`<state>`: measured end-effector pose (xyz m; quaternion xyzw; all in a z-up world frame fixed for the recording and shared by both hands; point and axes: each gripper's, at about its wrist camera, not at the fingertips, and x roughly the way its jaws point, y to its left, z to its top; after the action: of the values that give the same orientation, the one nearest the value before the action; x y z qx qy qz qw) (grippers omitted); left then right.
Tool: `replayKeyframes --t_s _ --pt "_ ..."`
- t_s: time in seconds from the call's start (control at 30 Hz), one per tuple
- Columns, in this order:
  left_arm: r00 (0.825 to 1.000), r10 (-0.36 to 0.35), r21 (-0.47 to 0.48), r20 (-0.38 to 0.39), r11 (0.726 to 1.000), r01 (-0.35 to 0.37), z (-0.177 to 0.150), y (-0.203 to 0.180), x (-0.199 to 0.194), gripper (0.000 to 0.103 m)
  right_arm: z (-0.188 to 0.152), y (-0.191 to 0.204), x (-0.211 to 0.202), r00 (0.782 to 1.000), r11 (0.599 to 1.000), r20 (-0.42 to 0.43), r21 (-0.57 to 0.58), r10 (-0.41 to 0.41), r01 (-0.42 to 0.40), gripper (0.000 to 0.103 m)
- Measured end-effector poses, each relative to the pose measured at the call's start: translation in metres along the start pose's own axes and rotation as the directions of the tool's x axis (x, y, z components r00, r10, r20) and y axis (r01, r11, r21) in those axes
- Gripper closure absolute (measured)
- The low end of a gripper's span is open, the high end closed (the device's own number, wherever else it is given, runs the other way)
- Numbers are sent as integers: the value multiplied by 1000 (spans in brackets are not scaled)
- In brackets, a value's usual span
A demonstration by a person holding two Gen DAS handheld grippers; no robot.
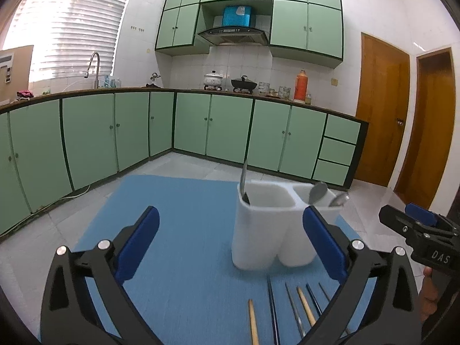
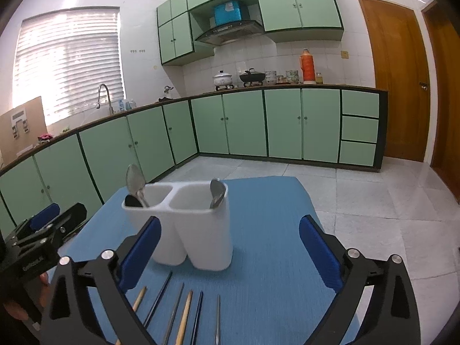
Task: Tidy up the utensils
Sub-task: 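Open both tools and withdraw them from the holder, then move both tools back toward the remaining chopsticks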
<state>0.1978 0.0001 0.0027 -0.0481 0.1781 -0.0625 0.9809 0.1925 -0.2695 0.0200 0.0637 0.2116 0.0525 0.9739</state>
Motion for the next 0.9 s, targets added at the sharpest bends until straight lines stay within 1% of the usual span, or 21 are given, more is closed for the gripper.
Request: replayKeyframes --t_s 0.1,0.27,0.47,0.6,0.73,0.9 --pt "1000 -1 9 -9 1000 1 -10 2 -13 5 -12 -2 -9 1000 1000 -10 0 -3 3 6" --pt "999 -3 34 -53 999 4 -31 3 -31 5 -37 -5 -18 998 1000 -61 -4 -18 18 6" --pt "995 -2 69 -100 998 9 -66 3 -57 5 -69 -11 -32 993 999 -115 -9 -33 33 6" --pt "992 -6 64 -129 998 14 -90 4 -75 5 -95 -16 -47 988 999 -150 6 -46 48 6" --pt "990 1 75 -144 997 10 -108 3 -90 5 -117 -23 -64 984 999 -171 12 -49 52 6" --pt "988 20 83 -152 997 -7 -128 2 -106 5 -152 -23 -87 979 998 -194 -26 -69 65 6"
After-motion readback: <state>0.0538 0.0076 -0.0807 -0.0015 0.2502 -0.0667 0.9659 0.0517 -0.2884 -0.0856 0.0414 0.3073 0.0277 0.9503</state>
